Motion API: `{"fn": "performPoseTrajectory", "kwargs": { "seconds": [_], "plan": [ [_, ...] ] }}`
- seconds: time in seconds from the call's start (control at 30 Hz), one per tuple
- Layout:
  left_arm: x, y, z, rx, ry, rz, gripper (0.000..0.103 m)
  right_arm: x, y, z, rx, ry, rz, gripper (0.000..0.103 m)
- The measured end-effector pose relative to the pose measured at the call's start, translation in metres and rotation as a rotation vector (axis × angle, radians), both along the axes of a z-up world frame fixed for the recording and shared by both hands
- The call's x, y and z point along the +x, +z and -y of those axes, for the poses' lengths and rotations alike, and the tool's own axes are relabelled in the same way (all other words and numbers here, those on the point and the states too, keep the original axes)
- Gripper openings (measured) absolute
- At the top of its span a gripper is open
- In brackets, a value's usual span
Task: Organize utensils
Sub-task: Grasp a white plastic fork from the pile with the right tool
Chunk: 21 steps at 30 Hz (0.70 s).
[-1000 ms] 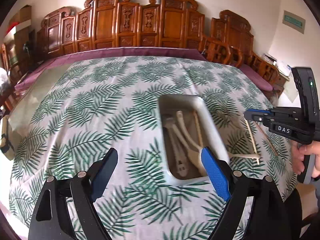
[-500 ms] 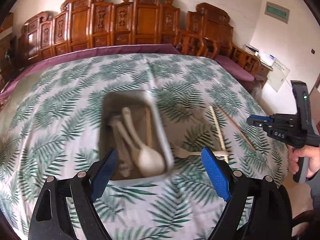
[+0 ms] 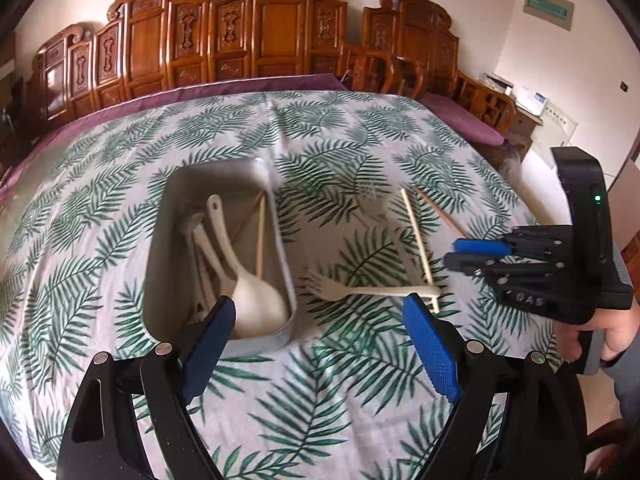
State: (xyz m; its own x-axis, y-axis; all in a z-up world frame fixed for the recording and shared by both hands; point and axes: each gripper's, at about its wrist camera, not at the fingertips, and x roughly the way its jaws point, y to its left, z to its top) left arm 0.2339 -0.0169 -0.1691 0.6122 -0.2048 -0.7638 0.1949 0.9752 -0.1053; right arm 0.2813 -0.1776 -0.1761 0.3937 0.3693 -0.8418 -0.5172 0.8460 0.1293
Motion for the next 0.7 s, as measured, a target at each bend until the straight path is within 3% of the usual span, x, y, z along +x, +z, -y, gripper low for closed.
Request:
{"fn": "performPoseTrajectory", "kwargs": {
  "seconds": [0.2, 0.37, 0.47, 0.5, 0.57, 0.7],
  "plan": [
    [-0.002, -0.003, -0.017, 0.009, 0.029, -0.012, 0.082, 0.01, -0.021, -0.048, -0.028, 0.131, -0.05, 0.027],
    [-0.003, -0.006, -0.025, 0.012, 0.039, -0.016, 0.082, 0.019, -0.04, -0.067, -0.087, 0.174, -0.082, 0.027],
    [-0.003, -0.007, -0.025, 0.012, 0.038, -0.022, 0.082, 0.017, -0.042, -0.077, -0.14, 0.206, -0.052, 0.026],
    [-0.004, -0.007, -0.025, 0.013, 0.036, -0.024, 0.082, 0.016, -0.043, -0.08, -0.162, 0.221, -0.034, 0.024],
    [-0.004, -0.008, -0.024, 0.016, 0.032, -0.027, 0.082, 0.014, -0.043, -0.082, -0.165, 0.247, -0.03, 0.009],
    [-0.002, -0.009, -0.02, 0.017, 0.024, -0.028, 0.082, 0.014, -0.042, -0.081, -0.167, 0.242, -0.033, 0.008]
  ]
}}
